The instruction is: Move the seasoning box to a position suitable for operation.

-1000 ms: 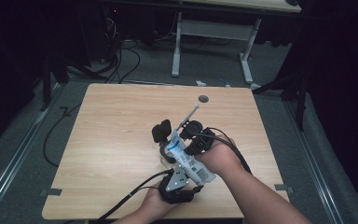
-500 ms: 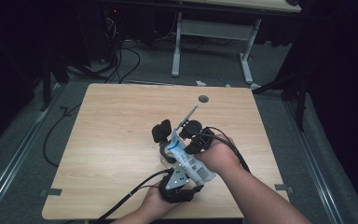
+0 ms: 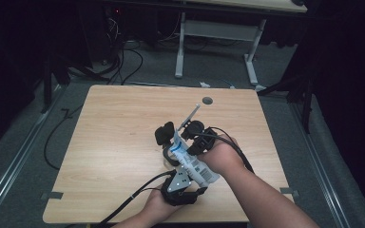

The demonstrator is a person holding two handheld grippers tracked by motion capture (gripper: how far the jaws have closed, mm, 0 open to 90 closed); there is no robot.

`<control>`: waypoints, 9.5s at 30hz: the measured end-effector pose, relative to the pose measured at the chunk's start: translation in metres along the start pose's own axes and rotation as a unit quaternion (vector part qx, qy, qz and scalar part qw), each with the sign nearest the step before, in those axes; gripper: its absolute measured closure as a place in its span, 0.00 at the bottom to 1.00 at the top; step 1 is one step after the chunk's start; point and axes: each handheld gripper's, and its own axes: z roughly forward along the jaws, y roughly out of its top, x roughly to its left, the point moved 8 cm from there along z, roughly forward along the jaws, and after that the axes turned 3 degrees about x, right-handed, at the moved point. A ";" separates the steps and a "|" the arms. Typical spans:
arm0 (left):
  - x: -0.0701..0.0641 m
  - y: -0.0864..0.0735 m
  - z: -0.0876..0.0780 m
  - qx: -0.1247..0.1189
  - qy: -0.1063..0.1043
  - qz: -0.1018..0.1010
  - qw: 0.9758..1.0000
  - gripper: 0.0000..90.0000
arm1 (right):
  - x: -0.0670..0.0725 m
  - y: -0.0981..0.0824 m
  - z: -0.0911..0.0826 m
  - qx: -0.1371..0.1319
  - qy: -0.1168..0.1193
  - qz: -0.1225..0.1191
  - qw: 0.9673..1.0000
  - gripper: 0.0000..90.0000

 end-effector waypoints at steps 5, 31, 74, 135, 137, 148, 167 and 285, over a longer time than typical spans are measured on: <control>0.001 0.000 -0.001 -0.001 0.000 0.000 1.000 0.57 | 0.000 0.002 0.000 0.002 0.001 -0.004 1.000 1.00; 0.001 0.002 0.000 -0.006 -0.003 -0.001 1.000 0.58 | 0.002 0.005 0.004 0.015 0.016 0.021 1.000 0.99; 0.000 0.008 -0.004 -0.020 -0.008 -0.010 1.000 0.57 | 0.000 0.009 -0.001 0.017 0.014 0.011 1.000 1.00; 0.003 0.013 -0.003 -0.026 -0.010 -0.005 1.000 0.59 | -0.004 0.013 0.001 0.018 0.011 0.007 1.000 1.00; 0.003 0.013 -0.004 -0.027 -0.010 -0.005 1.000 0.59 | -0.004 0.013 0.001 0.017 0.012 0.008 1.000 1.00; 0.003 0.014 -0.004 -0.030 -0.009 -0.006 0.999 0.59 | -0.004 0.014 0.000 0.017 0.012 0.004 1.000 1.00; 0.005 0.015 -0.005 -0.034 -0.007 -0.004 0.999 0.59 | -0.004 0.017 0.001 0.015 0.012 0.003 1.000 1.00; 0.012 0.025 -0.006 -0.049 -0.007 0.004 0.999 0.61 | -0.012 0.024 -0.002 0.014 0.005 0.002 1.000 1.00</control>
